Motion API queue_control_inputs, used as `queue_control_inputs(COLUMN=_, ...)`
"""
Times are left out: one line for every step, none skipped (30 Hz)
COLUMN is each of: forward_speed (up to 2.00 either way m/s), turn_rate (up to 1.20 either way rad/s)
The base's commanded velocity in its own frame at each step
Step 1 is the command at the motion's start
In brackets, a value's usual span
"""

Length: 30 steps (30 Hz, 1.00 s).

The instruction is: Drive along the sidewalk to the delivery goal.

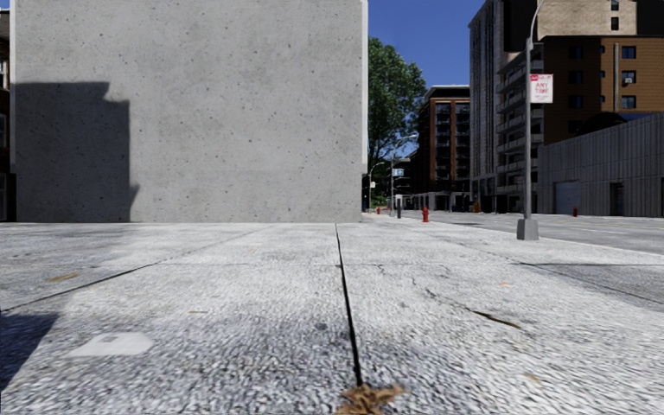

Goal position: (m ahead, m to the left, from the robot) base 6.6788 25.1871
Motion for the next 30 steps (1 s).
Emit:
queue_control_inputs(forward_speed=2.00, turn_rate=0.34)
queue_control_inputs(forward_speed=2.00, turn_rate=0.37)
queue_control_inputs(forward_speed=2.00, turn_rate=0.45)
queue_control_inputs(forward_speed=2.00, turn_rate=0.57)
queue_control_inputs(forward_speed=2.00, turn_rate=0.63)
queue_control_inputs(forward_speed=2.00, turn_rate=0.63)
queue_control_inputs(forward_speed=2.00, turn_rate=0.65)
queue_control_inputs(forward_speed=2.00, turn_rate=0.65)
queue_control_inputs(forward_speed=2.00, turn_rate=0.66)
queue_control_inputs(forward_speed=2.00, turn_rate=0.66)
queue_control_inputs(forward_speed=2.00, turn_rate=0.66)
queue_control_inputs(forward_speed=2.00, turn_rate=0.66)
queue_control_inputs(forward_speed=2.00, turn_rate=0.66)
queue_control_inputs(forward_speed=2.00, turn_rate=0.66)
queue_control_inputs(forward_speed=2.00, turn_rate=0.66)
queue_control_inputs(forward_speed=2.00, turn_rate=0.66)
queue_control_inputs(forward_speed=2.00, turn_rate=0.66)
queue_control_inputs(forward_speed=2.00, turn_rate=0.66)
queue_control_inputs(forward_speed=2.00, turn_rate=0.66)
queue_control_inputs(forward_speed=2.00, turn_rate=0.66)
queue_control_inputs(forward_speed=2.00, turn_rate=0.66)
queue_control_inputs(forward_speed=2.00, turn_rate=0.66)
queue_control_inputs(forward_speed=2.00, turn_rate=0.66)
queue_control_inputs(forward_speed=2.00, turn_rate=0.66)
queue_control_inputs(forward_speed=2.00, turn_rate=0.66)
queue_control_inputs(forward_speed=2.00, turn_rate=0.66)
queue_control_inputs(forward_speed=1.78, turn_rate=0.66)
queue_control_inputs(forward_speed=1.53, turn_rate=0.66)
queue_control_inputs(forward_speed=1.53, turn_rate=0.66)
queue_control_inputs(forward_speed=1.45, turn_rate=0.66)
